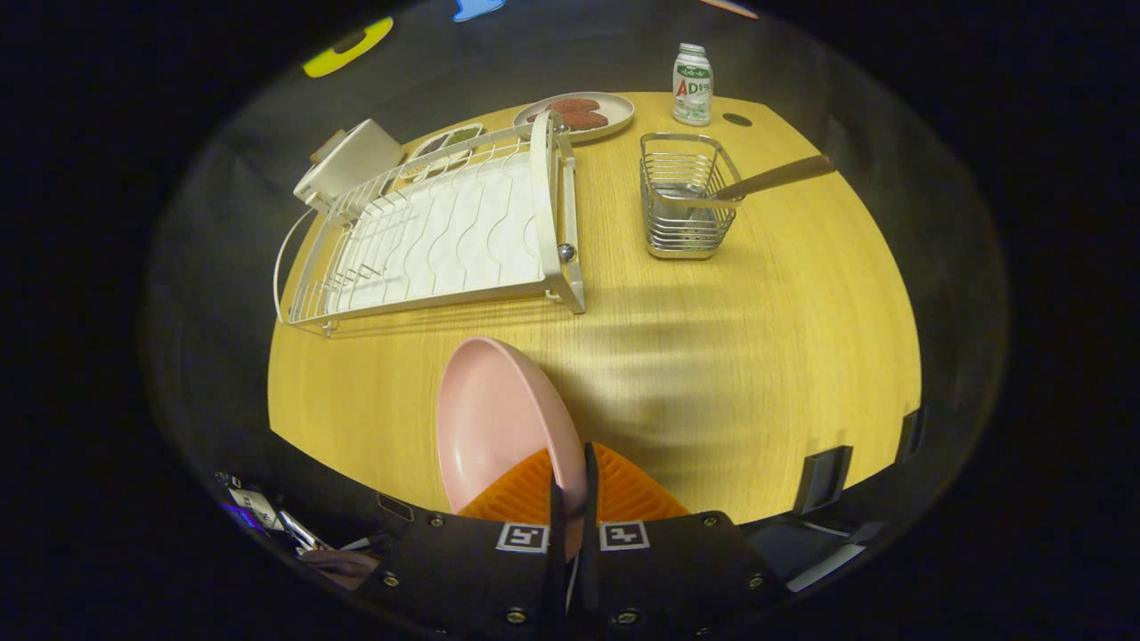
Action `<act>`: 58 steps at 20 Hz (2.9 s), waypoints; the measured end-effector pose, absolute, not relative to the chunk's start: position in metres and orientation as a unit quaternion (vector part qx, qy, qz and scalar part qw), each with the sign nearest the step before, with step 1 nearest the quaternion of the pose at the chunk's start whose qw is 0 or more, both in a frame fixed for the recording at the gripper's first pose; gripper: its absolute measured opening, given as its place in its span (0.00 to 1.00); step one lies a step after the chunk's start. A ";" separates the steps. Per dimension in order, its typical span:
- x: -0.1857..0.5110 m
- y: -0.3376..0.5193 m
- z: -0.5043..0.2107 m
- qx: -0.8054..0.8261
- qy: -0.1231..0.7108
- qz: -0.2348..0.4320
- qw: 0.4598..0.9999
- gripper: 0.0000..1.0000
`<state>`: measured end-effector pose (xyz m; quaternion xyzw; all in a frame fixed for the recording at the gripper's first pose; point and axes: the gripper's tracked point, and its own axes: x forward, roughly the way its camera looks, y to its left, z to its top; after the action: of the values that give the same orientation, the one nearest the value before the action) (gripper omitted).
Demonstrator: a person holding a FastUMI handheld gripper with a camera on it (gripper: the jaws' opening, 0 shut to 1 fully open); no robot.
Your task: Take the plate from the dish rack, then take the spoon from the basket and place it into the plate.
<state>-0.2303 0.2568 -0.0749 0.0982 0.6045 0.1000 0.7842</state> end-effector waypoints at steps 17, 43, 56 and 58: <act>-0.230 0.200 -0.099 0.150 0.548 0.115 0.815 0.15; -0.086 0.105 -0.022 0.090 0.189 0.068 0.976 0.29; -0.040 0.110 -0.024 0.046 0.119 0.072 0.989 0.29; -0.038 0.111 -0.023 0.040 0.106 0.068 0.991 0.29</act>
<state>-0.0381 0.1111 -0.0231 0.0401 0.1064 0.0677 0.9912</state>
